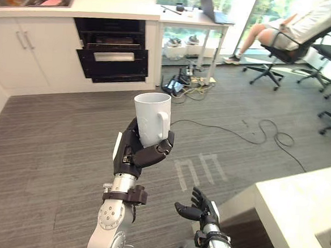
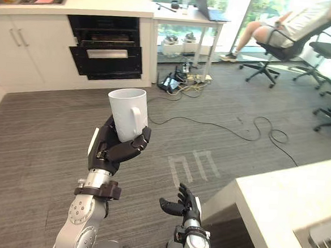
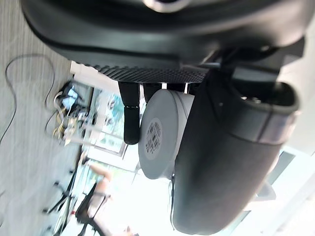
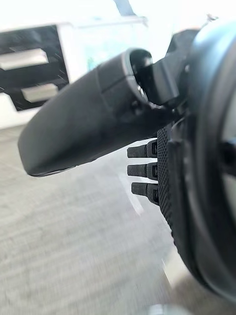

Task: Walk over to the sink, pick up the cup, carry it to the dishwasher, place the cup inside the dishwasher, then close the dishwasher door

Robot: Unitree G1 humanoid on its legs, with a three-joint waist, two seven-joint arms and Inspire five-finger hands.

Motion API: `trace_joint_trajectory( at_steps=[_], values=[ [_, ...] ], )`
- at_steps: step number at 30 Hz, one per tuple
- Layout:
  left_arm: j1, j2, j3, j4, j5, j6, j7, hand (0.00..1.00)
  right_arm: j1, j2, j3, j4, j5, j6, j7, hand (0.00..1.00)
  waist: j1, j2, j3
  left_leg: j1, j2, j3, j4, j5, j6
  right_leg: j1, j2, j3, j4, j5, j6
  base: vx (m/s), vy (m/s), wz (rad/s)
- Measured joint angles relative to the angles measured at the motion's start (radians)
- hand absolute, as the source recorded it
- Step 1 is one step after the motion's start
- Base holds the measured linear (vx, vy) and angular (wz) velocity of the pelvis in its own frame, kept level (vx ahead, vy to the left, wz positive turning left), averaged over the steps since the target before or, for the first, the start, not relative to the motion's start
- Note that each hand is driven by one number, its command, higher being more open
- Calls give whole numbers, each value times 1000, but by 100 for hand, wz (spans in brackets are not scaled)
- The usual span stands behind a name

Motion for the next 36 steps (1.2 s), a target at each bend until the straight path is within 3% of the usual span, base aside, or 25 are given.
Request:
trace_joint_trajectory(
  at_steps=[3, 6, 9, 15, 16, 23, 26, 28, 32, 33, 34, 36],
  values=[
    [11, -35, -1, -15, 0, 0, -8, 30, 29, -25, 3, -58, -30, 0, 0, 90, 22, 34, -22, 9, 41, -7, -6, -2, -25, 53, 18, -69, -49, -4, -12, 230, -139, 53],
    [21, -41, 0, -33, 0, -4, -23, 30, 40, -50, -5, -115, -54, 0, 3, 90, 31, 32, -27, 53, 56, -6, -63, 8, -41, 113, 26, -102, -109, 0, -21, 178, -90, 29],
    [62, -38, 0, -32, 0, -4, -34, 30, 45, -58, -28, -137, -84, -1, 7, 90, 35, 29, -62, 72, 56, -10, -101, 10, -41, 146, 28, -107, -165, 7, -25, 121, -2, 3],
    [91, 10, 3, -7, 0, -3, -39, 30, 57, -63, -33, -123, -108, -1, 14, 90, 42, 16, -72, 109, 46, -30, -147, 19, -38, 212, 26, -124, -260, 34, -22, 84, 23, 8],
    [128, 30, 40, 57, 0, 4, -60, 30, 24, -86, -42, -22, -119, 0, 14, 90, 24, 24, -60, 81, 36, -66, -238, 138, -34, 187, 36, -115, -326, 122, -28, 31, 11, 7],
    [118, 30, 33, 62, 0, 4, -59, 30, 33, -78, -46, 2, -118, -5, 10, 90, 19, 24, -60, 101, 49, -25, -267, 144, -35, 188, 41, -90, -359, 142, -29, 6, 0, -14],
    [70, 25, -2, 97, -1, 8, -59, 30, 67, -42, -106, 11, -113, 1, -6, 90, 6, 21, -59, 100, 49, -22, -275, 152, -40, 187, 37, -104, -361, 144, -29, 19, -1, 1],
    [56, 9, -6, 113, -2, 17, -58, 30, 70, -29, -135, 13, -105, 10, -23, 90, -9, 21, -59, 101, 52, -7, -286, 161, -45, 185, 34, -118, -360, 144, -29, -7, -10, 2],
    [28, 2, -23, 167, -24, 29, -52, 30, 51, -21, -178, 78, -66, 16, -45, 90, -2, 11, -57, 105, 56, 39, -362, 195, -56, 183, 21, -158, -360, 140, -34, -56, -41, 35],
    [29, 4, -26, 173, -24, 40, -47, 30, 29, -19, -189, 107, -57, 28, -58, 90, -5, 12, -56, 100, 81, 116, -366, 192, -51, 184, 12, -187, -356, 137, -31, -18, -50, 71],
    [29, 2, -28, 182, -30, 43, -42, 30, 12, -29, -199, 129, -56, 30, -69, 90, -5, 15, -54, 87, 85, 120, -364, 231, -56, 184, 3, -216, -348, 129, -27, -6, -37, 76],
    [36, 7, -12, 185, -42, 44, -34, 30, -11, -33, -202, 138, -56, 32, -74, 90, 5, 11, -47, 70, 67, 80, -357, 240, -48, 184, -13, -252, -332, 114, -20, -3, 13, 67]
  ],
)
